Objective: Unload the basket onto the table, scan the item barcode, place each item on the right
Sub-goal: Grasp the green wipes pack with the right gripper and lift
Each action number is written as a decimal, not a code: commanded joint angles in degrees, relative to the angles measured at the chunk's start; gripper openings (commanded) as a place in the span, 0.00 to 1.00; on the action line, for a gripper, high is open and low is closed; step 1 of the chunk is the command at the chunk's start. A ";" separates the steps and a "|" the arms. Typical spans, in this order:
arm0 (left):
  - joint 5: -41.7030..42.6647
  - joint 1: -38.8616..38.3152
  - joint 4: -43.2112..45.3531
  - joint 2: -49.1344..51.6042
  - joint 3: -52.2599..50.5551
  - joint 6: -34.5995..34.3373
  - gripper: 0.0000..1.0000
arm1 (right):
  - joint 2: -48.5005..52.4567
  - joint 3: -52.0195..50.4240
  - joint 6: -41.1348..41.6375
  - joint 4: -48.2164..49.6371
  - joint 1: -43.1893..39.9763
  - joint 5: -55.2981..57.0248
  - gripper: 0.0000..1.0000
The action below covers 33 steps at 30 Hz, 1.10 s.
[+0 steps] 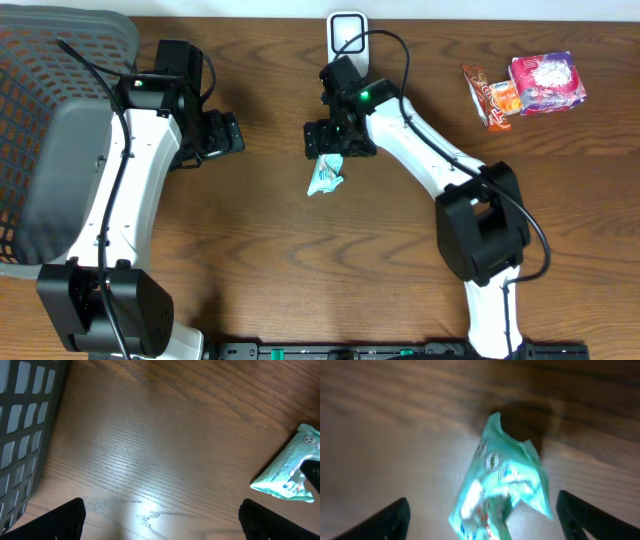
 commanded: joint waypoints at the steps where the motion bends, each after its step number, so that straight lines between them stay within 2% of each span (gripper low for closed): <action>1: -0.92 0.04 -0.37 0.66 -0.37 -0.31 0.98 | 0.92 -0.11 4.72 1.16 0.33 -0.39 0.78; 2: -0.92 0.04 -0.37 0.66 -0.37 -0.31 0.98 | 1.01 -0.11 4.74 1.11 0.42 -0.48 0.70; 4: -0.92 0.04 -0.37 0.66 -0.37 -0.31 0.98 | 1.01 -0.11 5.62 0.07 0.55 -0.26 0.65; 10: -0.92 0.04 -0.37 0.66 -0.37 -0.31 0.98 | 1.01 -0.11 12.68 -4.87 0.48 4.28 0.67; 15: -0.92 0.04 -0.37 0.66 -0.37 -0.31 0.98 | 0.68 2.19 12.83 -9.75 -0.31 11.69 0.69; 22: -0.92 0.04 -0.37 0.66 -0.37 -0.31 0.98 | 0.28 11.34 10.86 -19.82 0.09 13.16 0.69; 28: -0.94 0.04 -0.39 0.66 -0.37 -0.31 0.98 | 0.94 9.97 11.21 -15.80 3.15 12.11 0.65; 33: -0.92 0.04 -0.37 0.66 -0.37 -0.31 0.98 | 2.54 8.76 14.82 -13.90 5.42 13.03 0.61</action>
